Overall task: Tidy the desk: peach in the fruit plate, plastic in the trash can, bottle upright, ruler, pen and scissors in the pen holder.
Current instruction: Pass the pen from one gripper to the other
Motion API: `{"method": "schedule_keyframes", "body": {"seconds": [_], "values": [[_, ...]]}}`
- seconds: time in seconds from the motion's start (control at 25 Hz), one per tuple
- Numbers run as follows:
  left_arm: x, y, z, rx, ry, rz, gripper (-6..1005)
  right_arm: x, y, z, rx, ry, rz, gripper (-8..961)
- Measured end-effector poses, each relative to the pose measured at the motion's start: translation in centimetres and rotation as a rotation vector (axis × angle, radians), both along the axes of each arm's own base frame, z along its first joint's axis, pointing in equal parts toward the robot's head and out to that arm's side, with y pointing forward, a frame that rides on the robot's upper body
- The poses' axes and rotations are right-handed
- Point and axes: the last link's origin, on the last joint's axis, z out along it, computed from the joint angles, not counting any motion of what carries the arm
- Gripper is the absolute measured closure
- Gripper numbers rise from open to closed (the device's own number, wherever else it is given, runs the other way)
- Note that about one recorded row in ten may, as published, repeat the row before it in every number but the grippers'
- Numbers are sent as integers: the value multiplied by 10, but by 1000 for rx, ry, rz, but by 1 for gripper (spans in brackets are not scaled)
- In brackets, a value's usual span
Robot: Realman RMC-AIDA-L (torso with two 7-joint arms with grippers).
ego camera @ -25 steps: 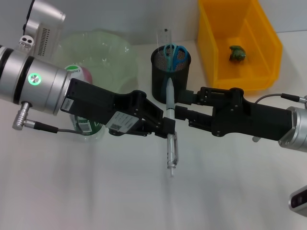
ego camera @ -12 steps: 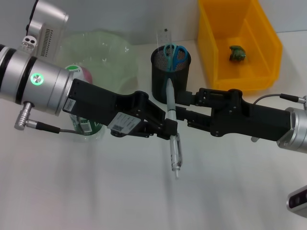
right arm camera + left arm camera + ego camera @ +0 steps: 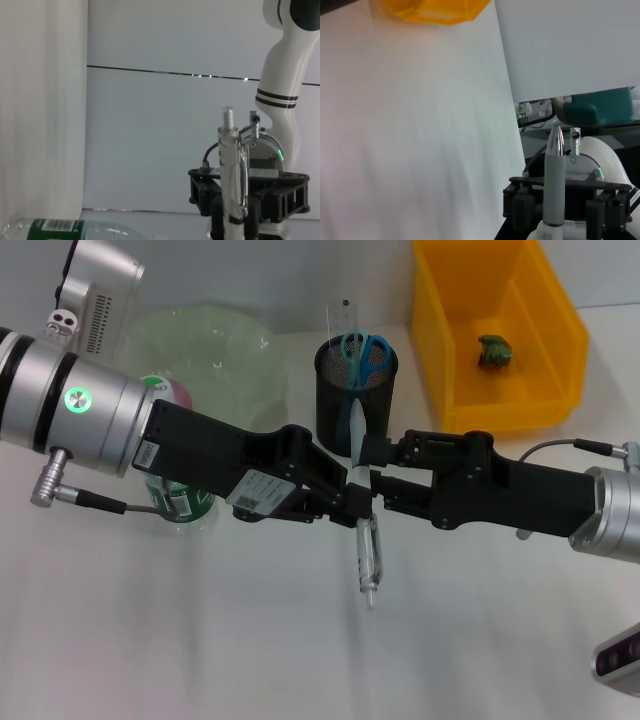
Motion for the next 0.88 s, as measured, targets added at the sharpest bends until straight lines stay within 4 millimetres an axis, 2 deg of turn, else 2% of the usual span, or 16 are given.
{"method": "schedule_keyframes", "body": {"seconds": [0.48, 0.72, 0.88], "values": [[0, 1, 0, 1, 1, 1, 868, -3, 3, -1, -2, -7, 10, 509], [1, 1, 0, 3, -3, 2, 868, -5, 4, -1, -8, -6, 11, 668], [1, 1, 0, 2, -5, 2, 867, -6, 4, -3, -14, -4, 11, 664]]}}
